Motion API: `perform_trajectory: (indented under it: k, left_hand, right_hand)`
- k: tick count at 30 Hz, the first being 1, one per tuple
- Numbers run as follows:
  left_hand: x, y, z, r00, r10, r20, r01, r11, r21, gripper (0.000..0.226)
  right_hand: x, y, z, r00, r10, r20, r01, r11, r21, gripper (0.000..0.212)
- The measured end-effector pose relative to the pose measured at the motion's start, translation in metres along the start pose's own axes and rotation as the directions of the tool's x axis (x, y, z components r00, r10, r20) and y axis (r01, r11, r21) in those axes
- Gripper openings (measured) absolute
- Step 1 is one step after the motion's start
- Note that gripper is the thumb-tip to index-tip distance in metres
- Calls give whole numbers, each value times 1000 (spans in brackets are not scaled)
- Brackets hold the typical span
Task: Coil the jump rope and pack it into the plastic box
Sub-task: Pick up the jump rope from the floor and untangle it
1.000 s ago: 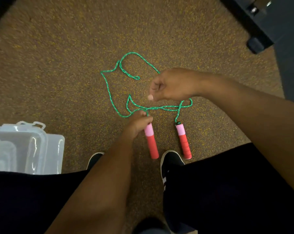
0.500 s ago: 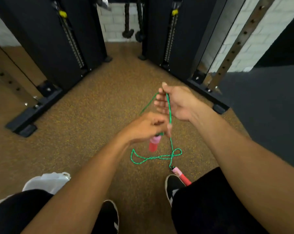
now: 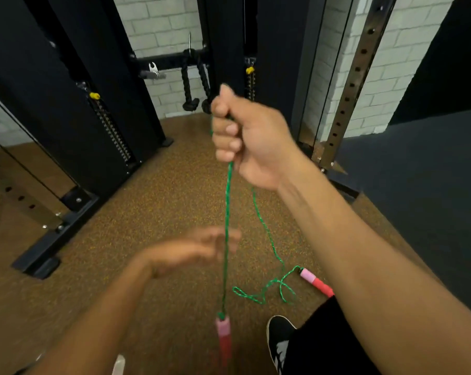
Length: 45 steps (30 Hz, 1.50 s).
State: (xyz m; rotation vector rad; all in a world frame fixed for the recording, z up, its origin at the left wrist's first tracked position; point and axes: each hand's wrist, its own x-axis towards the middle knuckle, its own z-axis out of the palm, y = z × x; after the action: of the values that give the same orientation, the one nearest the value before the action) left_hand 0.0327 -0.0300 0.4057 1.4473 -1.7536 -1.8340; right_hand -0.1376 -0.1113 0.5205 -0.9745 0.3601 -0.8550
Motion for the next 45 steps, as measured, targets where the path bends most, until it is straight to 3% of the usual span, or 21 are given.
perform_trajectory:
  k: [2,5,8,10,12,14,17,20,22,25,30,34,36,39,41,42,44,45]
  left_hand:
    - [-11,53,-16,962,214,-169,-239,960,-147,50]
    - [-10,92,-22,888,299,-349,-297,953,61,36]
    - [3,89,-17,890,332,-313,-307,943,127,33]
    - [13,74,-9,916,348,-199,-315,932,179,29]
    - [27,41,6,971,239,27,-232,901,368,23]
    - [43,-5,21,985,19,170,-106,846,522,24]
    - [56,-56,21,987,-92,133,-20,745,667,33]
    - [55,-62,8,1000,-7,25,-4,914,405,52]
    - [49,-41,0,988,135,-78,-121,979,166,42]
    - [37,7,-15,943,276,-188,-300,947,-116,31]
    - [31,34,-32,928,325,-184,-373,821,-433,41]
    - [35,48,-40,898,211,-387,-393,779,-488,61]
    - [34,56,-43,848,185,-496,-425,797,-429,48]
    - [29,59,-56,735,105,-670,-463,800,-382,33]
    - [27,59,-72,664,-3,-748,-472,774,-422,33]
    - [27,57,-79,640,-43,-767,-458,780,-426,33]
    - [29,54,-82,654,-88,-752,-407,796,-447,34]
    - [30,54,-79,682,-99,-725,-398,781,-481,33]
  right_hand:
    - [1,10,7,999,10,-44,-13,997,-78,35]
    - [2,11,4,995,16,-93,-22,998,-62,33]
    - [2,13,-8,984,76,-164,-86,994,-59,32]
    - [8,13,-18,964,91,-249,-101,994,-29,33]
    - [17,11,-28,944,97,-316,-101,995,5,35]
    - [22,16,-30,938,125,-324,-156,985,-71,33]
    - [21,39,-20,942,211,-262,-284,916,-283,28]
    - [24,38,-23,942,185,-280,-232,962,-142,31]
    - [24,36,-31,926,201,-319,-206,978,17,36]
    - [19,52,-29,898,283,-337,-284,958,48,36]
    - [11,62,-19,900,353,-255,-391,913,-115,35]
    - [5,68,-22,884,398,-247,-467,794,-390,34]
    - [-1,74,-20,862,458,-218,-505,731,-459,32]
    - [-18,94,-6,837,476,-269,-546,744,-385,33]
    - [-34,110,3,872,364,-326,-478,778,-408,38]
    - [-44,117,6,917,217,-335,-377,747,-548,40]
    - [-58,124,4,960,-147,-238,-139,486,-863,40]
    - [-62,125,0,949,-248,-195,-84,397,-914,37]
